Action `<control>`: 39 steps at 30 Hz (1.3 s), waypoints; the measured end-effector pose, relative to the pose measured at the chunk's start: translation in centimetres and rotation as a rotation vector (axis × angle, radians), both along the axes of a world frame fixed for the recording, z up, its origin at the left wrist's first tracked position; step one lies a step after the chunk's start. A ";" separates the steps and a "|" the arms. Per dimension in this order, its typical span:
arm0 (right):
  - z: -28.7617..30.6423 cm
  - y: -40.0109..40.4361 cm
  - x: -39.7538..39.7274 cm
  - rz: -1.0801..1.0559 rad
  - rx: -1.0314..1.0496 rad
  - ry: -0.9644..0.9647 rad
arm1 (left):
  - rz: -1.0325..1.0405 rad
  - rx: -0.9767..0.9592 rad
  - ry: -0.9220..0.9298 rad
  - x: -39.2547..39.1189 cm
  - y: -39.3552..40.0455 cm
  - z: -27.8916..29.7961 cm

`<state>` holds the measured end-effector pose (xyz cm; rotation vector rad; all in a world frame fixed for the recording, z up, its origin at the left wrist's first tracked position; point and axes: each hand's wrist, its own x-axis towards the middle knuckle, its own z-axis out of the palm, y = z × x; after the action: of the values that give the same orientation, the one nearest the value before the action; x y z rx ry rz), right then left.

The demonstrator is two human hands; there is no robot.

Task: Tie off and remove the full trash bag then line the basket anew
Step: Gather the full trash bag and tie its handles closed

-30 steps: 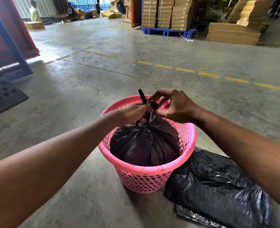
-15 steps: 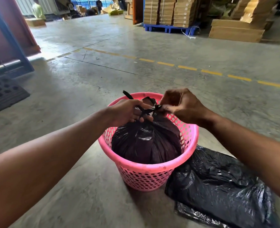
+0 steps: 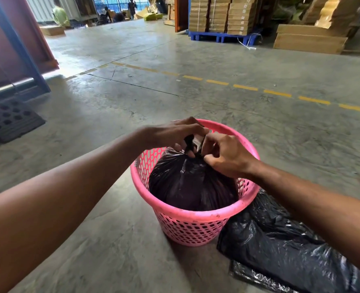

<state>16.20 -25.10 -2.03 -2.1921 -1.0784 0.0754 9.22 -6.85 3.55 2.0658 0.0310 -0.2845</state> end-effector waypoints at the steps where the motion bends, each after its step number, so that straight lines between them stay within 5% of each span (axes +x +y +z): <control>1: -0.2 0.0 -0.1 -0.012 0.027 -0.025 | -0.032 0.066 -0.030 -0.3 -0.3 0.5; 14: -1.6 -0.1 -0.3 0.065 -0.051 0.027 | -0.024 0.462 -0.304 -0.8 2.5 -0.7; 23: -1.3 1.2 -1.6 0.199 -0.115 -0.460 | -0.090 0.569 -0.674 -1.0 2.6 -3.2; 26: -1.0 1.1 -1.7 0.252 0.016 -0.402 | -0.049 0.618 -0.682 -1.0 2.3 -3.3; 31: 0.6 0.7 -0.6 -0.023 0.301 -0.086 | 0.059 0.839 -0.622 -1.1 2.4 -3.1; 39: 0.6 -0.8 0.5 -0.070 0.163 -0.084 | -0.004 0.471 -0.433 -0.7 4.7 -2.6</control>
<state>16.72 -25.86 -1.46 -2.0991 -1.0148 -0.1324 8.49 -2.17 0.91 2.5547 -0.1860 0.1938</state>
